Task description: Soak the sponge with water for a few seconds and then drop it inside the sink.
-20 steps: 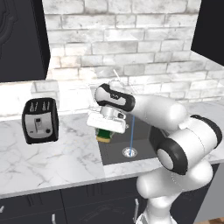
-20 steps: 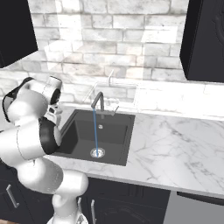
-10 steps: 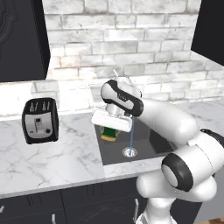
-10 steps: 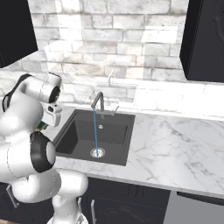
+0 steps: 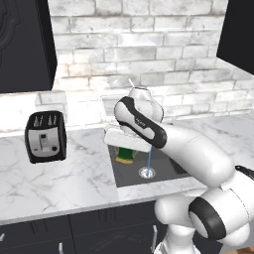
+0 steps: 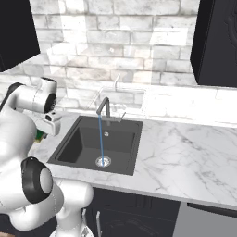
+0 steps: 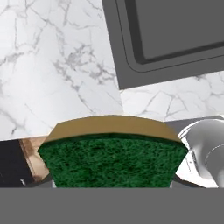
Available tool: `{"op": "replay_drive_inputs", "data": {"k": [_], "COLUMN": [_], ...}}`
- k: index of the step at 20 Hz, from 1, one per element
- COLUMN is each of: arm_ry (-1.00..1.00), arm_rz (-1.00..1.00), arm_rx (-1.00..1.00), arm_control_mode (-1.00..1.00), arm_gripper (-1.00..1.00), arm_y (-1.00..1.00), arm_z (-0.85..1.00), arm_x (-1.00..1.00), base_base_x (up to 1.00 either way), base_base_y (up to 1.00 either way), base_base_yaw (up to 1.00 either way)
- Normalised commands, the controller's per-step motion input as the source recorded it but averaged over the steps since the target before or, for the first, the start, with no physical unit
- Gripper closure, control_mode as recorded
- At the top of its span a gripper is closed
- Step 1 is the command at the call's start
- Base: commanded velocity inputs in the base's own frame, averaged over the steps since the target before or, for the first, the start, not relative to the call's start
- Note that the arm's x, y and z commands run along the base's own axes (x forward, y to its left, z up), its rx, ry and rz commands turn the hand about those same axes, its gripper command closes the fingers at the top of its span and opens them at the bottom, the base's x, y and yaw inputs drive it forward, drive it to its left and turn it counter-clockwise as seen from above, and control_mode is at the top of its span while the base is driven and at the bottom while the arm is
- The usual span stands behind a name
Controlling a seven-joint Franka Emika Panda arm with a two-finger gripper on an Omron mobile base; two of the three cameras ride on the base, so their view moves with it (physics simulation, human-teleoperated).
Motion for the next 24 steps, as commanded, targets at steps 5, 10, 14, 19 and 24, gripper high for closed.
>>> {"op": "replay_drive_inputs", "data": {"k": [5,10,14,19,24], "arm_ry": [-0.12,-0.06,-0.03,0.00,0.00], "arm_rz": [0.00,0.00,0.00,-0.03,-0.11], "arm_rx": [-0.08,-0.08,-0.09,-0.11,-0.12], "arm_control_mode": [-1.00,-1.00,-1.00,-1.00,-1.00], "arm_gripper": [1.00,1.00,1.00,1.00,1.00], "arm_y": [-0.11,-0.16,-0.24,-0.22,-0.26], "arm_z": [0.00,0.00,0.00,0.00,0.00], "arm_x": [-0.09,0.00,0.00,0.00,0.01], "base_base_x": [0.00,0.00,0.00,0.00,0.00], "base_base_y": [0.00,0.00,0.00,0.00,0.00], "base_base_yaw": [0.00,0.00,0.00,0.00,0.00]}}
